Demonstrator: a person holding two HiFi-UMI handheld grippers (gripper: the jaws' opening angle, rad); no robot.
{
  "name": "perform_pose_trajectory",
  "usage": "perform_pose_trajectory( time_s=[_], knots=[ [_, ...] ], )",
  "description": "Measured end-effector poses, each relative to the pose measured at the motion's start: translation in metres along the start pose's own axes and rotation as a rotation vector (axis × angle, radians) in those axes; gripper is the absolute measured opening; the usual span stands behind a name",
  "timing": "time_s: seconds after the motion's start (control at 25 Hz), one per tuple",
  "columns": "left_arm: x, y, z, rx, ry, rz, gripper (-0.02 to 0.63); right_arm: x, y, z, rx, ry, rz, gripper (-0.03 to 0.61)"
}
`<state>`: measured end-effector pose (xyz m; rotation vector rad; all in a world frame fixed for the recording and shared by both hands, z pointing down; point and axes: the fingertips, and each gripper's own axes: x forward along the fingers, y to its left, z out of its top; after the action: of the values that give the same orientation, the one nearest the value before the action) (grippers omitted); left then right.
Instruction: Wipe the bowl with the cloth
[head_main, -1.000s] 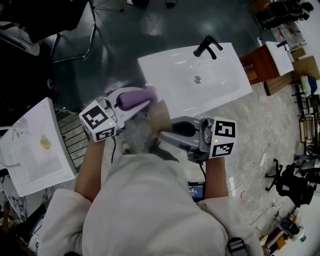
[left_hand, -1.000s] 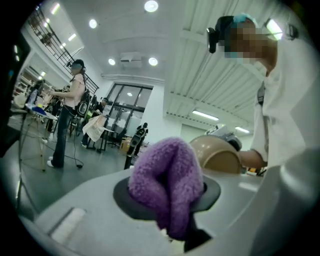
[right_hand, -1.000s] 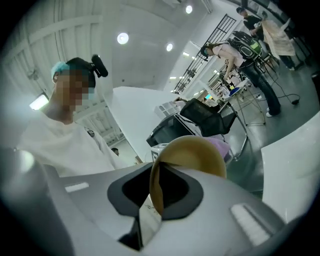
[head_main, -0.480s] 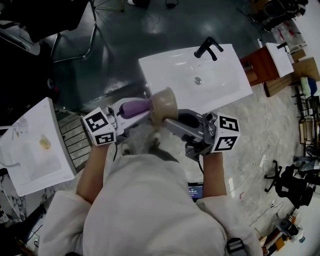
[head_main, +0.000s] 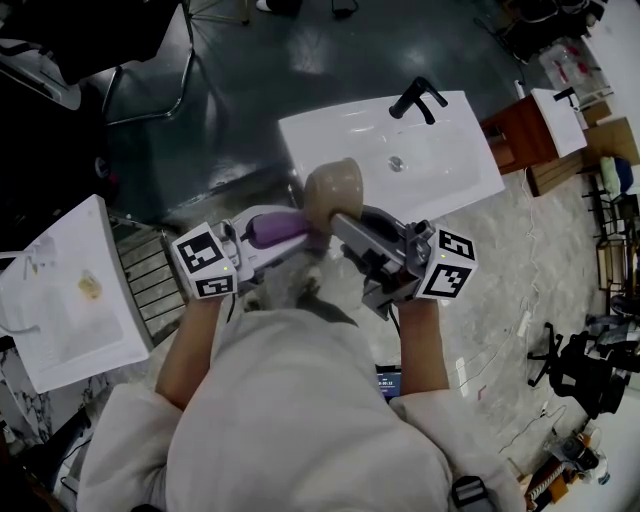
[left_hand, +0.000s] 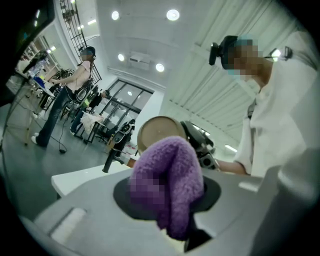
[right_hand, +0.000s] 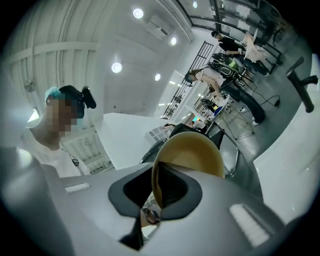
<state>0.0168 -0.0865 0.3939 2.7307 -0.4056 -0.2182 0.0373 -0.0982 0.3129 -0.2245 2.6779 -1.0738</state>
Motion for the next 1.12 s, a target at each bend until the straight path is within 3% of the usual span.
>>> perform_pose_trajectory(
  time_s=[0.32,0.56,0.84,1.0,1.12],
  knots=[
    [0.005,-0.015,0.002,0.088,0.051,-0.022,0.109,-0.003,-0.034,-0.018,-0.116,0.087,-0.237,0.018],
    [0.007,-0.017,0.012,0.163,0.073,-0.019,0.11,-0.009,-0.054,-0.042,-0.221,0.249,-0.369,0.017],
    [0.009,-0.02,0.01,0.298,0.156,0.0,0.115,-0.018,-0.056,-0.065,-0.247,0.406,-0.369,0.015],
    [0.008,-0.02,0.021,0.317,0.116,0.033,0.115,-0.023,-0.054,-0.085,-0.245,0.489,-0.351,0.015],
    [0.009,-0.018,0.03,0.321,0.085,0.036,0.114,-0.018,-0.039,-0.104,-0.248,0.552,-0.27,0.017]
  ],
)
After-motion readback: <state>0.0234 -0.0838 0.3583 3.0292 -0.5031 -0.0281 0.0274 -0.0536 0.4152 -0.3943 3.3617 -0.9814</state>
